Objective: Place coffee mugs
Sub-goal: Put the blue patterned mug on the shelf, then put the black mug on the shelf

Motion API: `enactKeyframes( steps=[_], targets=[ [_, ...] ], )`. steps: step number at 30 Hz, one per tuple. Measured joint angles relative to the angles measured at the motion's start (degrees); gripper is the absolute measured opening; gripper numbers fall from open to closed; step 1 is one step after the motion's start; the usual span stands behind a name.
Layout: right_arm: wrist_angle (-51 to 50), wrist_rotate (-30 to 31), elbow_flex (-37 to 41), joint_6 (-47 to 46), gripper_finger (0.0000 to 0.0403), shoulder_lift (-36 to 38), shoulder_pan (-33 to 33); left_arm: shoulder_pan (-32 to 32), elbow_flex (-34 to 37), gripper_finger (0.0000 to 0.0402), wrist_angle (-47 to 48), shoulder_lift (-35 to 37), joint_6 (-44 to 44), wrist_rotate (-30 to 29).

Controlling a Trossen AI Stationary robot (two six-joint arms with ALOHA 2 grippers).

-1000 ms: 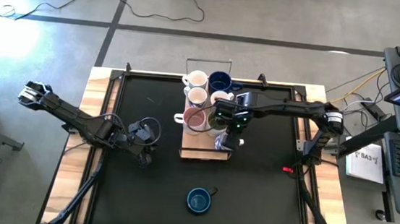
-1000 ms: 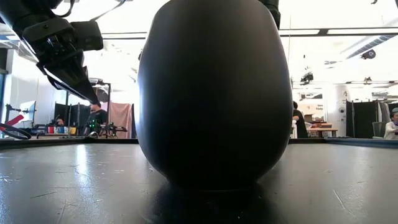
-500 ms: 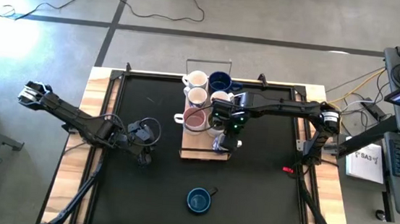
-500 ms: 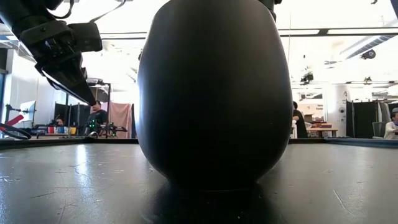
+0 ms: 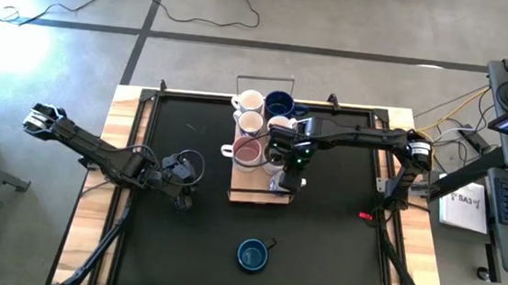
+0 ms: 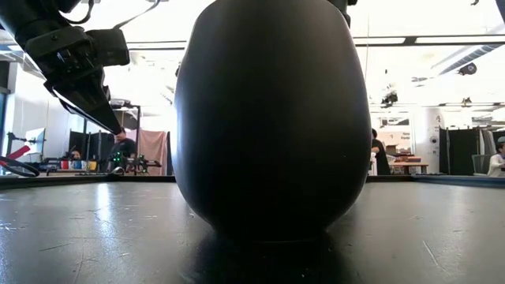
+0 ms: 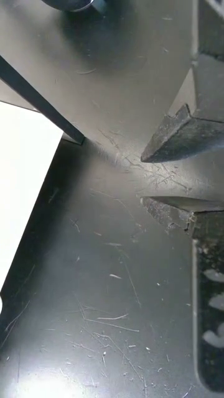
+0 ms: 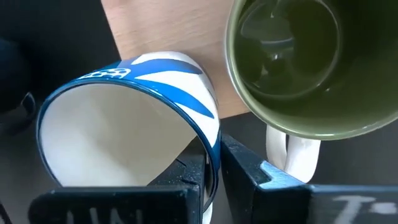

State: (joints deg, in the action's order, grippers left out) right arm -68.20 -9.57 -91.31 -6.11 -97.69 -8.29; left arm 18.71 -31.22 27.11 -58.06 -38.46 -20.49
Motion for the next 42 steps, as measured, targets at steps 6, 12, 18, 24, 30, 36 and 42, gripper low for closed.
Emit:
enactKeyframes(
  steps=[6, 12, 18, 24, 30, 36, 42],
  targets=[
    [0.4, -2.6, 0.0, 0.8, 0.0055, 0.0, 0.0, 0.0, 0.0, 0.0080, 0.0, 0.0, 0.0, 0.0],
    [1.0, -2.9, 0.0, 1.5, 0.0080, 0.2, 0.0, 0.0, 0.0, 0.0080, 0.0, 0.0, 0.1, 0.0],
    [2.4, -2.8, 0.0, 2.7, 0.0088, 0.6, 0.0, 0.0, 0.0, 0.0080, 0.0, 0.0, 0.3, 0.0],
    [2.3, -2.6, 0.0, 2.7, 0.0081, 2.3, 0.0, 0.0, 0.0, 0.0080, 0.0, 0.0, 0.3, 0.0],
    [2.3, -2.4, 0.0, 2.1, 0.0082, 5.7, 0.0, 0.0, 0.0, 0.0080, 0.0, 0.0, 0.1, 0.0],
    [2.5, -1.8, 0.0, 1.6, 0.0086, 8.7, 0.0, 0.0, 0.0, 0.0080, -0.6, 0.0, -2.2, 0.0],
    [2.0, -0.9, 0.0, -0.5, 0.0078, 11.4, 0.0, 0.0, 0.0, 0.0080, -1.2, 0.0, -3.1, 0.0]
  ],
)
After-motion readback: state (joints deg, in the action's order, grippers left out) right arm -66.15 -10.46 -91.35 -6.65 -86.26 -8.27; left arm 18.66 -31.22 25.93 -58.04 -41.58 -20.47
